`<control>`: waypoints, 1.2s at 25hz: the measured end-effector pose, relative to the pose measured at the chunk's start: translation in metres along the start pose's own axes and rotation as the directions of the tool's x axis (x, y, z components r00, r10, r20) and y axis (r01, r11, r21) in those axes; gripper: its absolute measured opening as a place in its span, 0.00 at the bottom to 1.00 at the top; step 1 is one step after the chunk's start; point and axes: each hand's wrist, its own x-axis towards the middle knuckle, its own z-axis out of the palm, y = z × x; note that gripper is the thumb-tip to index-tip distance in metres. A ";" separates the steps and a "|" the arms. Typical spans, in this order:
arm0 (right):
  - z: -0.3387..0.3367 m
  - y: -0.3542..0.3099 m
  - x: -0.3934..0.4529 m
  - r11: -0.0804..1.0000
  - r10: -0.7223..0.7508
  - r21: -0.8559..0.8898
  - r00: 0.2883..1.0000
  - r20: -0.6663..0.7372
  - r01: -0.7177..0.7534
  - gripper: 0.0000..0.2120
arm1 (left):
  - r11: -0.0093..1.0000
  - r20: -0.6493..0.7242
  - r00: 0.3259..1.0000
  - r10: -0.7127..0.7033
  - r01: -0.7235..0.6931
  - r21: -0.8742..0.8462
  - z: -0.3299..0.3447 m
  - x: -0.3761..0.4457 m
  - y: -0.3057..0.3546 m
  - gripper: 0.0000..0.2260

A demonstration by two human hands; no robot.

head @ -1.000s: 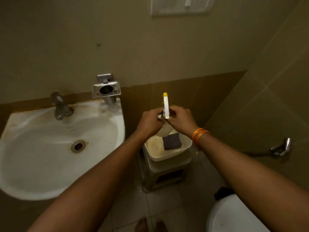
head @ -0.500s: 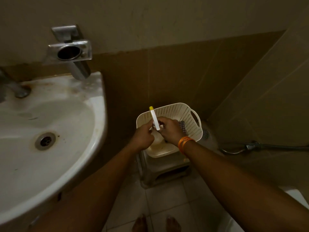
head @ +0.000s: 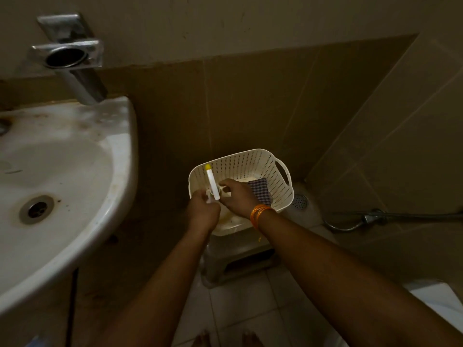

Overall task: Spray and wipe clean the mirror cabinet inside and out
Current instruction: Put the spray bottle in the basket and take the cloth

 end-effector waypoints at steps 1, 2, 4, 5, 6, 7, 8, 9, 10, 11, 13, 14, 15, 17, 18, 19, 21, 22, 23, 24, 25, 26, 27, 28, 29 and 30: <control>-0.006 0.006 0.000 0.997 0.054 -0.047 0.999 0.005 -0.054 0.20 | 0.995 -0.067 0.996 -0.060 0.054 -0.089 0.002 -0.012 -0.001 0.19; -0.013 0.015 0.002 0.989 0.094 -0.113 0.996 0.009 -0.092 0.17 | 0.988 -0.125 0.990 -0.060 0.041 -0.152 0.004 -0.025 0.000 0.16; -0.027 0.035 0.009 0.949 0.146 -0.286 0.989 0.014 -0.136 0.10 | 0.984 -0.151 0.982 0.118 -0.136 -0.119 0.012 -0.042 0.006 0.11; -0.033 0.044 0.014 0.925 0.160 -0.349 0.987 -0.001 -0.150 0.09 | 0.972 -0.090 0.972 0.216 -0.223 -0.078 0.018 -0.043 0.011 0.11; -0.038 0.051 0.020 0.905 0.167 -0.396 0.986 -0.013 -0.158 0.10 | 0.958 0.001 0.959 0.284 -0.284 -0.039 0.028 -0.039 0.017 0.11; -0.042 0.056 0.026 0.890 0.157 -0.432 0.987 -0.016 -0.149 0.11 | 0.955 0.116 0.948 0.297 -0.297 -0.014 0.040 -0.028 0.021 0.11; -0.044 0.060 0.034 0.877 0.141 -0.462 0.990 -0.009 -0.129 0.12 | 0.960 0.241 0.932 0.271 -0.279 0.000 0.053 -0.016 0.024 0.12; -0.046 0.064 0.041 0.865 0.133 -0.488 0.991 0.004 -0.114 0.12 | 0.975 0.328 0.923 0.203 -0.220 0.015 0.063 -0.003 0.026 0.13; -0.047 0.068 0.048 0.852 0.131 -0.513 0.991 0.015 -0.105 0.13 | 0.989 0.371 0.921 0.120 -0.146 0.040 0.073 0.010 0.027 0.14; -0.046 0.073 0.056 0.837 0.141 -0.537 0.990 0.024 -0.106 0.15 | 0.993 0.386 0.921 0.051 -0.087 0.076 0.080 0.024 0.026 0.14; -0.042 0.084 0.072 0.805 0.158 -0.582 0.987 0.025 -0.114 0.17 | 0.985 0.400 0.915 -0.045 -0.026 0.169 0.093 0.049 0.021 0.13; -0.039 0.088 0.079 0.788 0.151 -0.607 0.988 0.023 -0.106 0.17 | 0.979 0.411 0.909 -0.062 -0.023 0.200 0.099 0.061 0.015 0.12; -0.036 0.089 0.084 0.774 0.140 -0.625 0.990 0.019 -0.097 0.17 | 0.973 0.438 0.896 -0.074 -0.031 0.228 0.104 0.070 0.009 0.12; -0.033 0.088 0.090 0.744 0.111 -0.663 0.994 0.006 -0.079 0.18 | 0.958 0.490 0.866 -0.103 -0.046 0.282 0.117 0.087 -0.006 0.11; -0.033 0.085 0.091 0.730 0.103 -0.679 0.995 -0.001 -0.076 0.18 | 0.954 0.504 0.855 -0.124 -0.037 0.297 0.124 0.096 -0.016 0.10; -0.034 0.082 0.090 0.723 0.101 -0.686 0.995 -0.011 -0.081 0.18 | 0.961 0.513 0.848 -0.132 -0.018 0.278 0.132 0.107 -0.027 0.11; -0.039 0.073 0.083 0.714 0.096 -0.694 0.995 -0.041 -0.097 0.16 | 0.976 0.525 0.844 -0.111 -0.006 0.216 0.132 0.105 -0.027 0.12; -0.044 0.067 0.077 0.712 0.081 -0.696 0.995 -0.057 -0.097 0.17 | 0.982 0.520 0.850 -0.089 -0.014 0.191 0.127 0.097 -0.022 0.14; -0.049 0.061 0.071 0.714 0.058 -0.693 0.995 -0.078 -0.096 0.20 | 0.986 0.495 0.867 -0.063 -0.024 0.166 0.117 0.082 -0.010 0.16; -0.055 0.054 0.064 0.726 0.027 -0.683 0.995 -0.100 -0.088 0.23 | 0.989 0.469 0.882 -0.031 -0.040 0.140 0.109 0.068 0.002 0.18; -0.061 0.046 0.057 0.746 0.001 -0.661 0.993 -0.116 -0.078 0.25 | 0.993 0.455 0.890 -0.001 -0.054 0.109 0.102 0.056 0.011 0.21; -0.067 0.039 0.051 0.778 -0.013 -0.625 0.993 -0.118 -0.064 0.24 | 0.994 0.442 0.896 0.032 -0.077 0.084 0.097 0.046 0.019 0.23; -0.073 0.031 0.045 0.824 -0.009 -0.564 0.993 -0.114 -0.058 0.22 | 0.995 0.425 0.903 0.057 -0.087 0.051 0.091 0.035 0.030 0.26; -0.080 0.023 0.038 0.878 0.008 -0.475 0.993 -0.117 -0.063 0.17 | 0.996 0.400 0.913 0.080 -0.091 0.010 0.083 0.024 0.042 0.29; -0.088 0.011 0.030 0.928 0.033 -0.365 0.991 -0.130 -0.079 0.14 | 0.995 0.374 0.922 0.097 -0.099 -0.015 0.075 0.013 0.056 0.31; -0.097 -0.001 0.021 0.964 0.045 -0.252 0.988 -0.150 -0.082 0.12 | 0.992 0.347 0.930 0.124 -0.121 -0.029 0.066 0.003 0.069 0.31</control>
